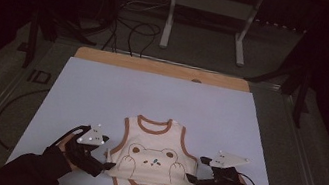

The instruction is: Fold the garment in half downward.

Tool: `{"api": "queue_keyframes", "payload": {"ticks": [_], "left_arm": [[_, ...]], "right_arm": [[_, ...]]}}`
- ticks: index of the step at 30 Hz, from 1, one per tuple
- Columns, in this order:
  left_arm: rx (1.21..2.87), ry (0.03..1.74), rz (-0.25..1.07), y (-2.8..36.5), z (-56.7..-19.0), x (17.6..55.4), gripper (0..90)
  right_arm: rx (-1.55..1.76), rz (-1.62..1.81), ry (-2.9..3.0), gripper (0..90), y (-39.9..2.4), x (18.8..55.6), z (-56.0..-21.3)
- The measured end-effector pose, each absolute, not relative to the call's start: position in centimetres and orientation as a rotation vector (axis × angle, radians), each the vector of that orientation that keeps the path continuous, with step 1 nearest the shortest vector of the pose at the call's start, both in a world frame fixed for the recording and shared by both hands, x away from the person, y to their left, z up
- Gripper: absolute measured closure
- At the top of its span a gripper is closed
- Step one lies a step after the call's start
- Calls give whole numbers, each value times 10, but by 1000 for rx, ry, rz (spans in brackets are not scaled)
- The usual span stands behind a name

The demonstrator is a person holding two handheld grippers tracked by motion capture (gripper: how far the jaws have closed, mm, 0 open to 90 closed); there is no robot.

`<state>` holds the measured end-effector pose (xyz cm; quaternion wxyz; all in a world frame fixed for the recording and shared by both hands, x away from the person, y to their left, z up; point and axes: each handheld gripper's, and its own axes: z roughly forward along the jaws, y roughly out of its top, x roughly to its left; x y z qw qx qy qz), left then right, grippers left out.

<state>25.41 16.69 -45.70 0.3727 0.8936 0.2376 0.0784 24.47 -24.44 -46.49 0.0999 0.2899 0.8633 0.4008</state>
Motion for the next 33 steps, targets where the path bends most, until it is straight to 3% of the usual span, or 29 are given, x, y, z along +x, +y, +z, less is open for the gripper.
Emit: {"api": "queue_keyframes", "payload": {"ticks": [6,23,33], "left_arm": [[2276,592,202,166,-449,260,4],[2250,552,214,161,-427,292,0],[2270,542,155,157,-432,316,0]], "right_arm": [[828,1198,2542,138,-239,251,-455],[682,1223,2532,109,-228,284,-420],[633,1221,2577,112,-213,314,-423]]}}
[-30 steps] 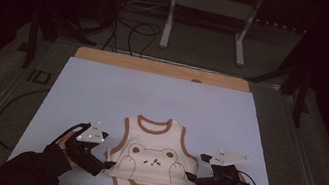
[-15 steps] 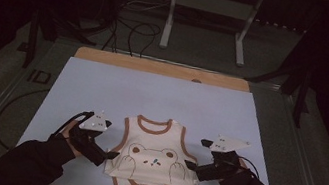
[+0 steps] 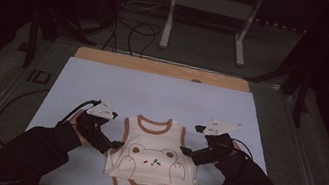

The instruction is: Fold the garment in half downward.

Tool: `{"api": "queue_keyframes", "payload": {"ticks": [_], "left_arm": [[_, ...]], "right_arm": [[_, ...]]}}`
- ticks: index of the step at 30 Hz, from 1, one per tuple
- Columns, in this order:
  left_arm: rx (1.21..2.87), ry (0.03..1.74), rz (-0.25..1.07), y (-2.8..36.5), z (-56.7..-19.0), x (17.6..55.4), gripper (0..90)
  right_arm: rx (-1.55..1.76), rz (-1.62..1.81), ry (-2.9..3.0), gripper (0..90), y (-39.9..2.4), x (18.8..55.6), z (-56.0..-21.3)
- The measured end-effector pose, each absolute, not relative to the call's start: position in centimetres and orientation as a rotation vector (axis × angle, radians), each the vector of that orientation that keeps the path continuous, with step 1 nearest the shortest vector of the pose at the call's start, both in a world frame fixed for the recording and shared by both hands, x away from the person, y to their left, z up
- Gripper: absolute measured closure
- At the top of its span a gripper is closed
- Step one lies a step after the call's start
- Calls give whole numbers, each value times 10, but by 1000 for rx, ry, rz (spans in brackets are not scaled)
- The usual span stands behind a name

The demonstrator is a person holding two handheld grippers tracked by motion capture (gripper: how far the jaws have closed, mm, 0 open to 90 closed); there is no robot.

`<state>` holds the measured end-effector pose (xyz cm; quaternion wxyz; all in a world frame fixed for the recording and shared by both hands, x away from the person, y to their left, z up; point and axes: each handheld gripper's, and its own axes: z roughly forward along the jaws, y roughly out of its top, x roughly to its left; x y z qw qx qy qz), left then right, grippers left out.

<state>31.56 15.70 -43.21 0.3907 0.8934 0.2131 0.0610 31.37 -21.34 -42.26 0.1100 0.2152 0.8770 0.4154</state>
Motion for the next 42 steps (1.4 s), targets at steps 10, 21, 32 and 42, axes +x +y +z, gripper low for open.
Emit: {"api": "queue_keyframes", "payload": {"ticks": [10,21,32,42], "left_arm": [[2257,509,159,154,-440,335,1],[2274,521,141,151,-458,355,12],[2281,553,103,147,-476,373,13],[2306,627,49,144,-493,392,13]], "right_arm": [[608,1206,2620,116,-203,340,-433],[651,1150,2663,129,-205,365,-455],[713,1146,2663,133,-210,381,-469],[700,1105,2715,129,-208,390,-481]]}}
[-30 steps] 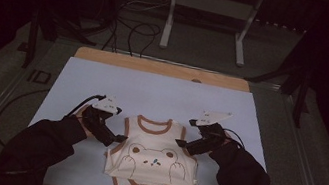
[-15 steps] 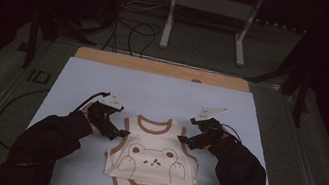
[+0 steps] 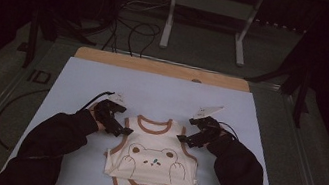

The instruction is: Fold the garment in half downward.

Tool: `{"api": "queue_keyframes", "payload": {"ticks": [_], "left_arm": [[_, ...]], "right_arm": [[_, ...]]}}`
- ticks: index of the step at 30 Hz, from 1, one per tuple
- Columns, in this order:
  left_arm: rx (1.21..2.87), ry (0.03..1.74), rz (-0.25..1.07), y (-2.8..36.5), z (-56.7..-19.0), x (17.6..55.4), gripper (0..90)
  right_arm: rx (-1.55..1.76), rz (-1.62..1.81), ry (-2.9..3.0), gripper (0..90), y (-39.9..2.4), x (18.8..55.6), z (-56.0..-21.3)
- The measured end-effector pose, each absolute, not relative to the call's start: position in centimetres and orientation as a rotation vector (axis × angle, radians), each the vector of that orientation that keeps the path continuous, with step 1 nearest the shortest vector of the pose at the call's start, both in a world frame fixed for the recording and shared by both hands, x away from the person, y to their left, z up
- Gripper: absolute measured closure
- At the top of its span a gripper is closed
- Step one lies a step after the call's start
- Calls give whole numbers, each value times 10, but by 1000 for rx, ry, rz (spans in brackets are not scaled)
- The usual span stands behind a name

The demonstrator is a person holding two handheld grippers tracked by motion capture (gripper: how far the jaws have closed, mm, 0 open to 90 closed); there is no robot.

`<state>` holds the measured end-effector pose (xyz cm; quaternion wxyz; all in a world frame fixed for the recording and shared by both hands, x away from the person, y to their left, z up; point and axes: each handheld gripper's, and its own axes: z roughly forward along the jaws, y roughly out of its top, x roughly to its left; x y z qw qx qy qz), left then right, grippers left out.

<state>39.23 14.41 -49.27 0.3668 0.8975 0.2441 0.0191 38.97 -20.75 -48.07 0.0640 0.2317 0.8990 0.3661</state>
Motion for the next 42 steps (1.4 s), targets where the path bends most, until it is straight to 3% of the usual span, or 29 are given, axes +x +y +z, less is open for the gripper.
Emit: {"api": "queue_keyframes", "payload": {"ticks": [8,15,19,24,42], "left_arm": [[2362,651,59,140,-500,401,16],[2332,664,64,142,-501,407,79],[2330,666,73,142,-503,409,118],[2348,653,71,142,-507,412,161],[2395,612,114,130,-514,410,479]], "right_arm": [[694,1051,2729,127,-205,399,-493],[691,963,2733,92,-199,407,-502],[701,973,2760,232,-198,413,-503],[744,972,2793,334,-196,418,-504],[713,890,2795,496,-192,423,-510]]}}
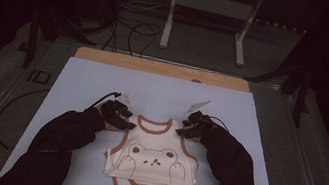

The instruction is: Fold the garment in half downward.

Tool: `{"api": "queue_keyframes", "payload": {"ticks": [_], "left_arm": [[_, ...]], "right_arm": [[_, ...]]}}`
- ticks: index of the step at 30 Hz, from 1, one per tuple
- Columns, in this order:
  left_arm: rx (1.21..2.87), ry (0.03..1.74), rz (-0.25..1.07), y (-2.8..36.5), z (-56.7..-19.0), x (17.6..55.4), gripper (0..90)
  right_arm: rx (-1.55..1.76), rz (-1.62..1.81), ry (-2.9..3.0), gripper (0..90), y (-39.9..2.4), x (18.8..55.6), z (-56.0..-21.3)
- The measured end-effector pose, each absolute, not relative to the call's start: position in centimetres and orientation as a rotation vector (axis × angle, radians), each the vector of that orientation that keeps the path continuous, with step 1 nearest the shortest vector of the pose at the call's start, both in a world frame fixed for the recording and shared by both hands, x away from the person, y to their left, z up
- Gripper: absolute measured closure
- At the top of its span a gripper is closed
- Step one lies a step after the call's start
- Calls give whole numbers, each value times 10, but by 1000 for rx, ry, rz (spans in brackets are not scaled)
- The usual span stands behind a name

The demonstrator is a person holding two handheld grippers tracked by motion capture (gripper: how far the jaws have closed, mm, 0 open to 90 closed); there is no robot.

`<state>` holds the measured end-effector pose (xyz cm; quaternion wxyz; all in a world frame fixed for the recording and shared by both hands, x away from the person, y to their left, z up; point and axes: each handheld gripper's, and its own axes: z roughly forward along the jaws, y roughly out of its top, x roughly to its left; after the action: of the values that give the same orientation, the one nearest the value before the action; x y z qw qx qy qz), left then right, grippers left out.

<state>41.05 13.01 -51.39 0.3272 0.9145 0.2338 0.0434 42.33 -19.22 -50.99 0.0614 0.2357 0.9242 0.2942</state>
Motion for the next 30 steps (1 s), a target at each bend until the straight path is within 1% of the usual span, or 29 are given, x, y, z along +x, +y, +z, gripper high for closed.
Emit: {"api": "queue_keyframes", "payload": {"ticks": [6,8,16,19,23,30], "left_arm": [[2410,596,130,123,-513,408,568],[2412,598,128,121,-513,407,595],[2397,593,114,118,-513,405,725],[2400,578,99,116,-513,404,775],[2401,562,79,114,-513,403,853],[2390,572,80,117,-511,405,867]], "right_arm": [[738,874,2803,544,-189,422,-509],[755,867,2794,577,-187,421,-508],[715,858,2811,761,-184,418,-507],[717,856,2813,804,-182,416,-507],[699,844,2807,816,-181,414,-506],[714,891,2812,820,-185,417,-507]]}}
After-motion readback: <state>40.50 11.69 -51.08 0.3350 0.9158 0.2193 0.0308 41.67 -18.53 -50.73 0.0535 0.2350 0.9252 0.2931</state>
